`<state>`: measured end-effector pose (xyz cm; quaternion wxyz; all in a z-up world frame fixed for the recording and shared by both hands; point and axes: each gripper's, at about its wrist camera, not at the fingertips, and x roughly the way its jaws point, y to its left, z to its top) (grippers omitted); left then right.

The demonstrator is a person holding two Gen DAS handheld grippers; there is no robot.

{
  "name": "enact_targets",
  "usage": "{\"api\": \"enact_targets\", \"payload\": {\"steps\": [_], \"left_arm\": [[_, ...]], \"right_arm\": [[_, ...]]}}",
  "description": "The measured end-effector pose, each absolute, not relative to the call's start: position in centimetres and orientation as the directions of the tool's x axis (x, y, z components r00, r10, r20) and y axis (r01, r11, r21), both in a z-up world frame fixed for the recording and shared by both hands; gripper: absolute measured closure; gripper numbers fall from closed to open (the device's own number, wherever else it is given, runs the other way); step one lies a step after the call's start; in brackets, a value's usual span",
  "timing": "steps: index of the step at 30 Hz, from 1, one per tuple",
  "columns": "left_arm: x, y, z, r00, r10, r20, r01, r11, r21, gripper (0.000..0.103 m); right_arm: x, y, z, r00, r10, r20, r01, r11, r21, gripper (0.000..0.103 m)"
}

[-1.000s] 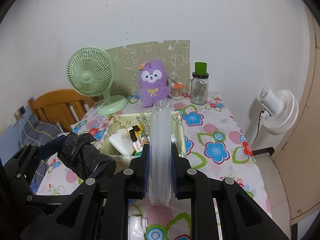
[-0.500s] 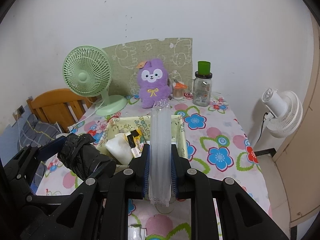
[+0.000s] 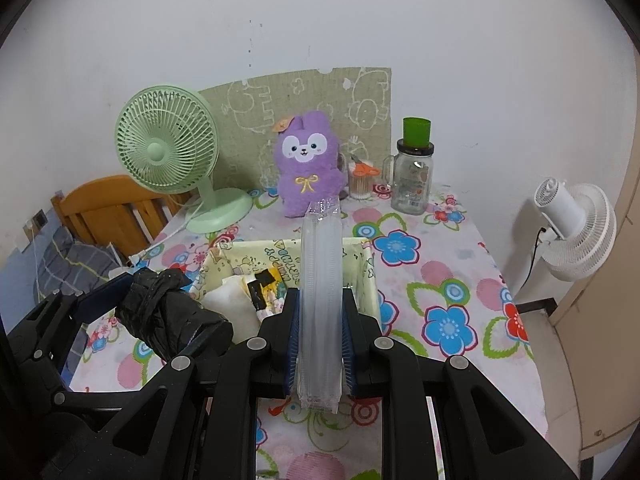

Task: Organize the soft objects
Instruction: 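Carry the umbrella with the left tool while the right tool carries the tube pack over the fabric box, then lower the umbrella and tube pack into the fabric box and open both tools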

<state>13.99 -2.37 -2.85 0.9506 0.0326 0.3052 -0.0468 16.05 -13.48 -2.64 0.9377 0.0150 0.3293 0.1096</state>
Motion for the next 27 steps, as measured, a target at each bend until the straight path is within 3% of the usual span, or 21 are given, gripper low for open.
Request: {"api": "enact_targets", "payload": {"steps": [27], "left_arm": [[20.3, -1.9, -6.5, 0.74, -0.089, -0.667, 0.108, 0.994, -0.013, 0.013]], "right_arm": [[22.5, -13.4, -6.6, 0.682, 0.24, -0.691, -0.193, 0.97, 0.146, 0.081]]}}
